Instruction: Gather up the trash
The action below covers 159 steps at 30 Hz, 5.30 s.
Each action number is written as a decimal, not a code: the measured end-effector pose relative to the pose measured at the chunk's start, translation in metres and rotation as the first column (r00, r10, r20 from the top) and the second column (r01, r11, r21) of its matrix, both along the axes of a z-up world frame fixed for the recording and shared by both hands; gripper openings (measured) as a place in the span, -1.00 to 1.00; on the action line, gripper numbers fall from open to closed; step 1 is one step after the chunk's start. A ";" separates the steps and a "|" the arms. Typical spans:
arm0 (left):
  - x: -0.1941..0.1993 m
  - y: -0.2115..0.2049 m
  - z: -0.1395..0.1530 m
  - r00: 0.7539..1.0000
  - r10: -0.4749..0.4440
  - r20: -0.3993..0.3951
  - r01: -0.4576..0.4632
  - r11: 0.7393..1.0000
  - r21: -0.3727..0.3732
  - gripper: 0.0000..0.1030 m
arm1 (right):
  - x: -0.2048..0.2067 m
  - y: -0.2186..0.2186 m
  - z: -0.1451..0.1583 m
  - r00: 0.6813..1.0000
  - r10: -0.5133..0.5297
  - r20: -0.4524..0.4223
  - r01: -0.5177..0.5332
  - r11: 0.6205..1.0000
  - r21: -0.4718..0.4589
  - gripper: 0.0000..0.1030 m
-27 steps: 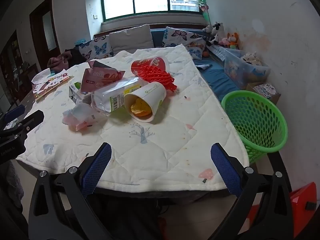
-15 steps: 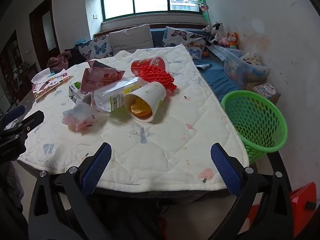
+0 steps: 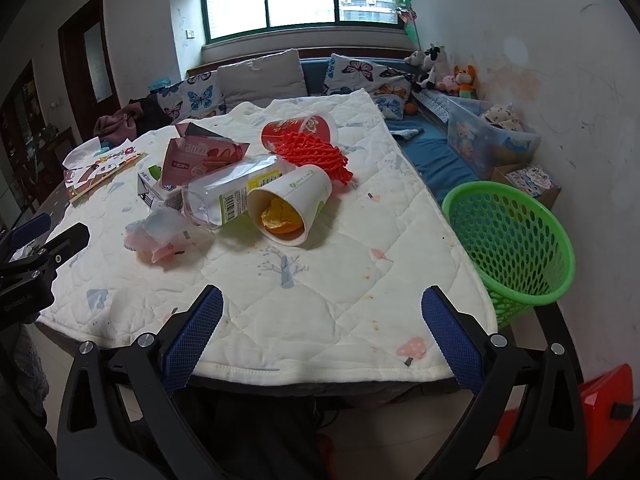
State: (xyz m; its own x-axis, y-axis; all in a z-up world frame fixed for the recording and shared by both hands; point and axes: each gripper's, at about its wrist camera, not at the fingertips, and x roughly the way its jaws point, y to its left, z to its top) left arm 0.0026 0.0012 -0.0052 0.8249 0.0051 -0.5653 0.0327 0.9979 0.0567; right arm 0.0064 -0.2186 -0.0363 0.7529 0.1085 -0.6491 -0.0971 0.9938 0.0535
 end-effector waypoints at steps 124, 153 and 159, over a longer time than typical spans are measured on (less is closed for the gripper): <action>0.173 -0.013 -0.009 0.948 -0.282 -0.145 0.267 0.957 -0.117 -0.87 | 0.247 -0.014 -0.027 0.968 0.177 -0.181 -0.139 0.969 0.204 0.06; 0.148 -0.110 0.039 0.883 -0.466 -0.056 0.455 0.880 -0.137 -0.87 | 0.162 -0.154 0.010 0.994 -0.090 -0.062 0.098 0.985 0.141 -0.10; 0.151 -0.161 0.032 0.839 -0.538 -0.083 0.524 0.839 -0.148 -0.87 | 0.145 -0.204 -0.010 0.978 -0.188 -0.096 0.200 0.969 0.145 -0.04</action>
State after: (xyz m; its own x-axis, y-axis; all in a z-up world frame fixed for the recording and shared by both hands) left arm 0.1531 -0.1596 0.0272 0.6102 -0.4854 -0.6261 0.5584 0.8242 -0.0946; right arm 0.1514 -0.4229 -0.0461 0.7149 0.0687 -0.6959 0.1075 0.9725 0.2065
